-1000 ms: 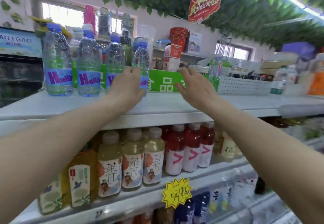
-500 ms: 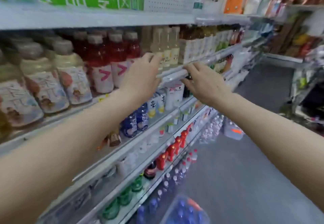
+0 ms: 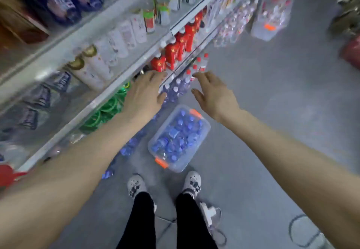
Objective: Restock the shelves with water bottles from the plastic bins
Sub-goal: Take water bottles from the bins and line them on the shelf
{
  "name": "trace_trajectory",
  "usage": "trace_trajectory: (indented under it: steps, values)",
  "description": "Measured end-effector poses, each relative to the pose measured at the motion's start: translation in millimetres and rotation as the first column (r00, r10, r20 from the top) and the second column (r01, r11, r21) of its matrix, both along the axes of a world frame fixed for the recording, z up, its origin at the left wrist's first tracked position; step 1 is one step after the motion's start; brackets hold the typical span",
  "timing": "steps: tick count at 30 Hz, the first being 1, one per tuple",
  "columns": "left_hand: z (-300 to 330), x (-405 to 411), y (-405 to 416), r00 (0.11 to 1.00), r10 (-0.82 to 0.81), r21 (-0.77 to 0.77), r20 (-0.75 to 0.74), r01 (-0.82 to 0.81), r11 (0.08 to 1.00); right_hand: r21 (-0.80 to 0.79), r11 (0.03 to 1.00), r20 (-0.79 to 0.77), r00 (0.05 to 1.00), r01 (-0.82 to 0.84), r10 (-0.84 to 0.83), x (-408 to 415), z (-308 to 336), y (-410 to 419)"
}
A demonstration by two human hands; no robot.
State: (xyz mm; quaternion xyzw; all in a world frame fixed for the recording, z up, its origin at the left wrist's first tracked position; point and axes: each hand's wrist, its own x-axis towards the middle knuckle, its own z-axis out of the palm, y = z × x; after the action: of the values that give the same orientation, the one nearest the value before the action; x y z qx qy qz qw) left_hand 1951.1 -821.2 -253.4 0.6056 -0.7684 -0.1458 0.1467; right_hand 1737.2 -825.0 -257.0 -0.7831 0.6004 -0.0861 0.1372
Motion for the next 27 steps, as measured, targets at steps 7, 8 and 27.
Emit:
trace_trajectory:
  steps: [7, 8, 27]
  values:
    - [-233.3, 4.5, 75.1, 1.000, -0.001, 0.326, 0.027, -0.008, 0.945, 0.330, 0.940, -0.046, 0.996, 0.091, -0.080, -7.3, -213.5, 63.6]
    - [-264.7, 6.9, 85.0, 1.000, -0.016, 0.347, 0.026, 0.006, 0.938, 0.375, 0.921, -0.047, 0.994, 0.107, -0.096, -6.5, -243.4, 71.2]
    - [-596.8, 28.1, 132.3, 0.960, -0.142, 0.355, 0.240, 0.050, 0.934, 0.623, 0.654, 0.033, 0.821, 0.429, -0.570, 47.5, -605.8, 97.8]
